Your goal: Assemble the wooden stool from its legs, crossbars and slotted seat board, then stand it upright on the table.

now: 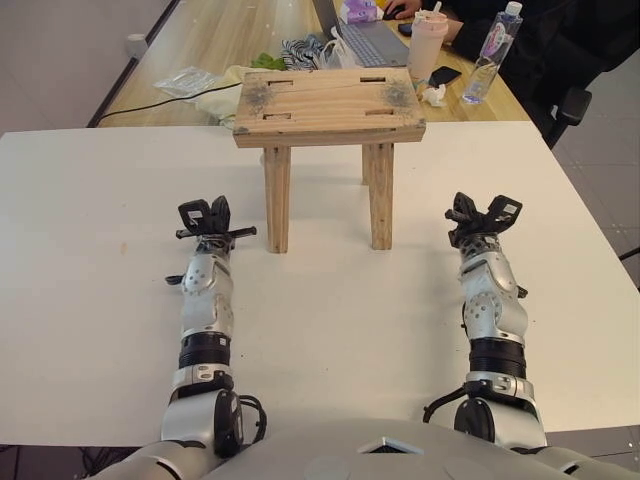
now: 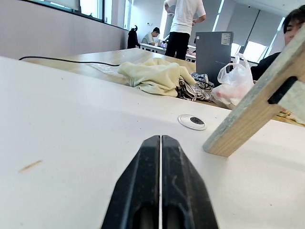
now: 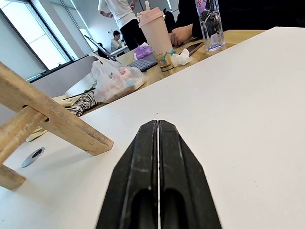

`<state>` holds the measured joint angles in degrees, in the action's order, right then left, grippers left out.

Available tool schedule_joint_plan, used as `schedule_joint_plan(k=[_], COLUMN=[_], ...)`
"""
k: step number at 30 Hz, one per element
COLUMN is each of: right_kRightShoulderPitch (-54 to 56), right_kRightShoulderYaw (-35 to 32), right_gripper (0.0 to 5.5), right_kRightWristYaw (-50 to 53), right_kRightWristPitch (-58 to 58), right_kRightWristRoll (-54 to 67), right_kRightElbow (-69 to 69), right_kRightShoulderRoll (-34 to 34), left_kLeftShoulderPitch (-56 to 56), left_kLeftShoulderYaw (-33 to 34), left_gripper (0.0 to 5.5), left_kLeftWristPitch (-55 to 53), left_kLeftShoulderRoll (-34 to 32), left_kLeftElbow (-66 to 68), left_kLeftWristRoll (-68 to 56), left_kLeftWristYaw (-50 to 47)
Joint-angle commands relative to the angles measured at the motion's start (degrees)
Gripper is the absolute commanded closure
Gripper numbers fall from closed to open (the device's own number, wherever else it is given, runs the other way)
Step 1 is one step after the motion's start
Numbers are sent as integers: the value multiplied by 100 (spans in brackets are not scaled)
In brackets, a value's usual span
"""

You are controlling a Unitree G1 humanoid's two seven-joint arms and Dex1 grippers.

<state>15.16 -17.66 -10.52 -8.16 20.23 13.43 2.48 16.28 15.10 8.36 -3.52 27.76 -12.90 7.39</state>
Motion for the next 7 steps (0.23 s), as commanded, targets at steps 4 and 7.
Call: schedule_joint_plan(k=[4,7], right_kRightShoulderPitch=[75,5], right_kRightShoulderYaw=[476,279], right_gripper=[549,549], right_kRightWristYaw=[-445,-311], right_kRightWristPitch=[-340,-360], right_kRightWristRoll=[-38,32], right_kRightElbow=[-284,-127], right_kRightShoulderRoll=[221,232], left_kLeftShoulderPitch=[381,720], left_kLeftShoulderYaw=[141,171], left_gripper=[549,549], left_kLeftWristPitch=[694,835], left_kLeftShoulderRoll=[164,450], left_kLeftElbow=[868,1306], left_kLeftWristRoll=[-43,-171], left_kLeftWristYaw=[-180,-266])
